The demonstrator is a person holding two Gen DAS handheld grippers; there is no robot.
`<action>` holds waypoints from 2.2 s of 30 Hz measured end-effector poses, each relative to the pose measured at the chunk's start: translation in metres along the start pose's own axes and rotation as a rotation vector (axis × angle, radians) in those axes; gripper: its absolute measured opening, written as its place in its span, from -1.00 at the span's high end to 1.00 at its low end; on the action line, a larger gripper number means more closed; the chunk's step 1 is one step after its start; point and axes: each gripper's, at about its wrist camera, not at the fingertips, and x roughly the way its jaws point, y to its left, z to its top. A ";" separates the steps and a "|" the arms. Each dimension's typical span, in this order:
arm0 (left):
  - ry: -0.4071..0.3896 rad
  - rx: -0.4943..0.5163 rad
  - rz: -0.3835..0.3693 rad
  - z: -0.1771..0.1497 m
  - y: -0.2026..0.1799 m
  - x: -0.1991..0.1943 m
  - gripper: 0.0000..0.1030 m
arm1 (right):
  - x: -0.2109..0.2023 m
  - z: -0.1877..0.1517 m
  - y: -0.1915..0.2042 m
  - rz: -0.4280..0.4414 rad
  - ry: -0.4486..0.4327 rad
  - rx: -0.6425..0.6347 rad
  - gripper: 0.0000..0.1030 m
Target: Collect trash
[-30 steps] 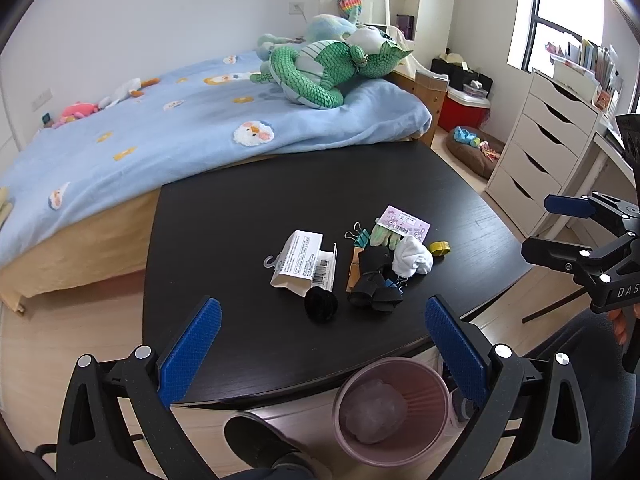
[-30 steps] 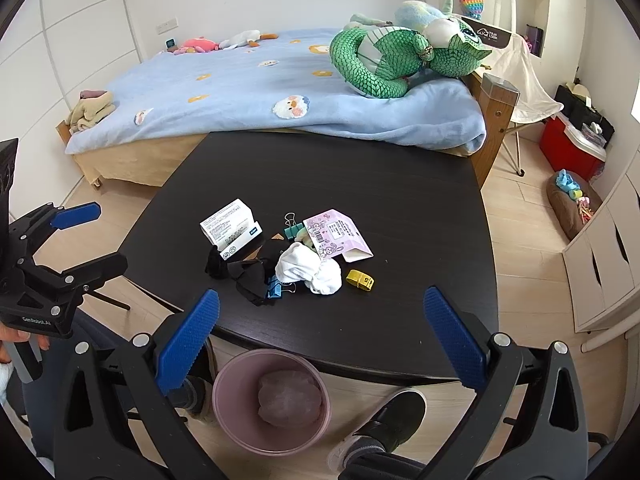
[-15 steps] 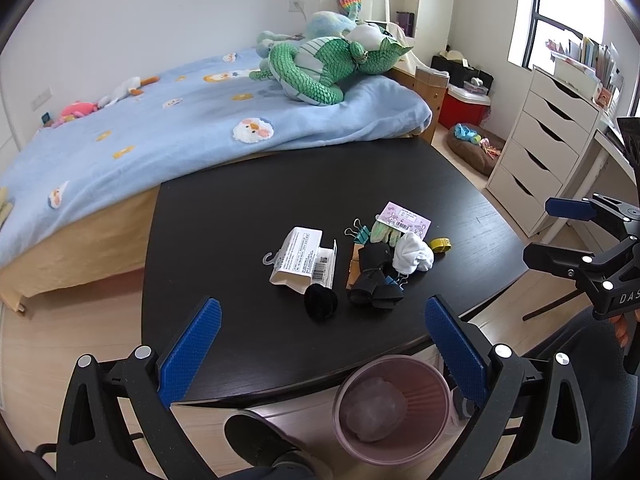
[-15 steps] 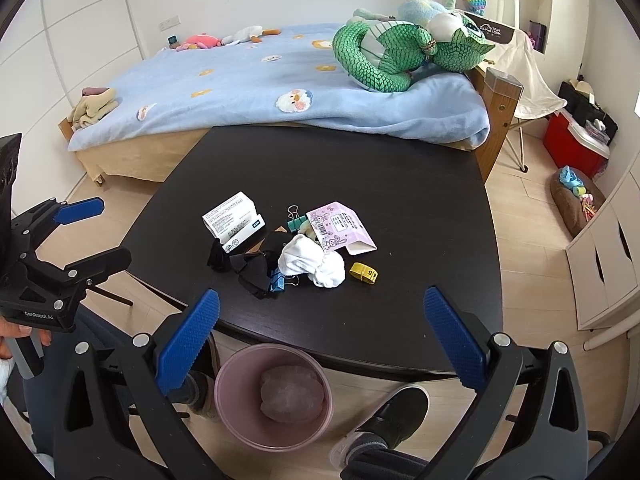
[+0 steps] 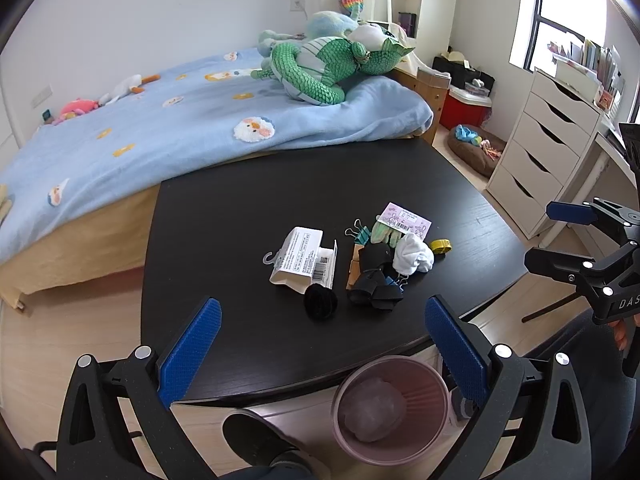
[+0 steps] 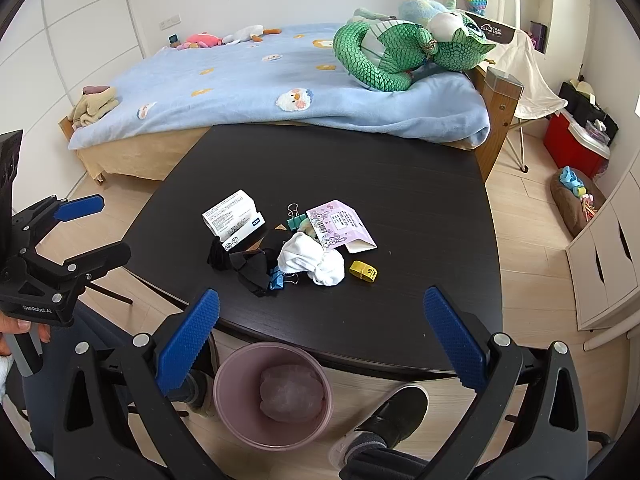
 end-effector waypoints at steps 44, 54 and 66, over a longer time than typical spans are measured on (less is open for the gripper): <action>0.035 -0.022 -0.014 0.004 0.005 0.016 -0.89 | 0.114 0.024 -0.043 0.042 0.269 -0.254 -0.94; 0.053 -0.040 0.001 0.004 0.018 0.021 -0.89 | 0.156 0.022 -0.042 0.083 0.379 -0.410 -0.08; 0.069 -0.050 -0.001 0.002 0.022 0.026 -0.89 | 0.171 0.019 -0.036 0.110 0.402 -0.439 0.70</action>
